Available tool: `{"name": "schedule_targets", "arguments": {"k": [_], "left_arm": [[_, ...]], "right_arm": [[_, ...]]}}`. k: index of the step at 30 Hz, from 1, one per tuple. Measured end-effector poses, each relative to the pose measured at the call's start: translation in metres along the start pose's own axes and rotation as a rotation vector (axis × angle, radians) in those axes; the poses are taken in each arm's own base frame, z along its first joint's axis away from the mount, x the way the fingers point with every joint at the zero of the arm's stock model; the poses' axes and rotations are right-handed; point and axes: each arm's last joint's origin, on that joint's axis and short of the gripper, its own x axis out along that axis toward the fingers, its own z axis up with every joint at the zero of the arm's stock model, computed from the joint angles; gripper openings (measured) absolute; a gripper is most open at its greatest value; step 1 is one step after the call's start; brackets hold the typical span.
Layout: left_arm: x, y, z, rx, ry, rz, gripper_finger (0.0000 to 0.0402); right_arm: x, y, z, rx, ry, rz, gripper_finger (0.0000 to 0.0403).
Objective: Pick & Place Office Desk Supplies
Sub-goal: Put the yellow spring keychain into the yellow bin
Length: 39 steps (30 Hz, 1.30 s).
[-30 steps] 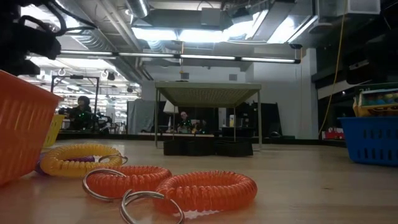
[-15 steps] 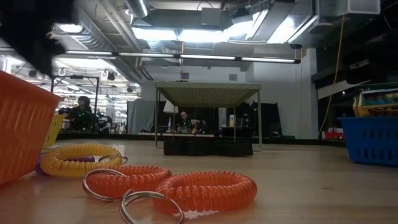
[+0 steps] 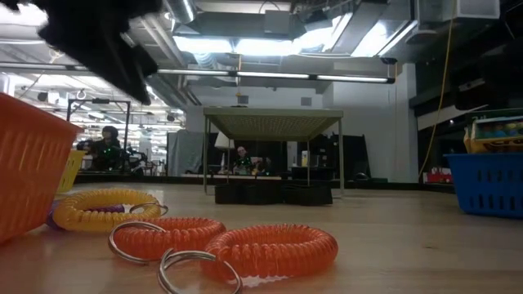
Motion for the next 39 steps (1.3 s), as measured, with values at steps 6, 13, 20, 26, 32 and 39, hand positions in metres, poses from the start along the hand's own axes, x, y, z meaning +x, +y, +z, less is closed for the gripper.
{"name": "schedule_targets", "arguments": {"k": [6,13,20,26,32,39], "left_arm": [[0.042,-0.013,0.022,-0.062,0.132,-0.039,0.0148],[0.067,-0.028,0.055,-0.093,0.296,-0.038,0.0148],[0.100,-0.035,0.063,-0.068,0.495,0.027,0.0148],[0.122,-0.042,0.066,-0.061,0.551,-0.022,0.0148],[0.123,-0.044,0.069,-0.089,0.568,-0.085,0.0148],[0.125,-0.041,0.062,-0.105,0.591,-0.030,0.0149]], "right_arm": [[0.000,0.000,0.000,-0.015,-0.001,-0.004,0.0098],[0.000,0.000,0.000,-0.015,-0.002,-0.006,0.0098],[0.000,0.000,0.000,-0.011,-0.001,-0.002,0.0098],[0.000,0.000,0.000,-0.002,0.000,0.005,0.0098],[0.000,0.000,0.000,0.001,0.001,0.005,0.0098],[0.000,0.000,0.000,0.004,0.001,0.005,0.0098]]}}
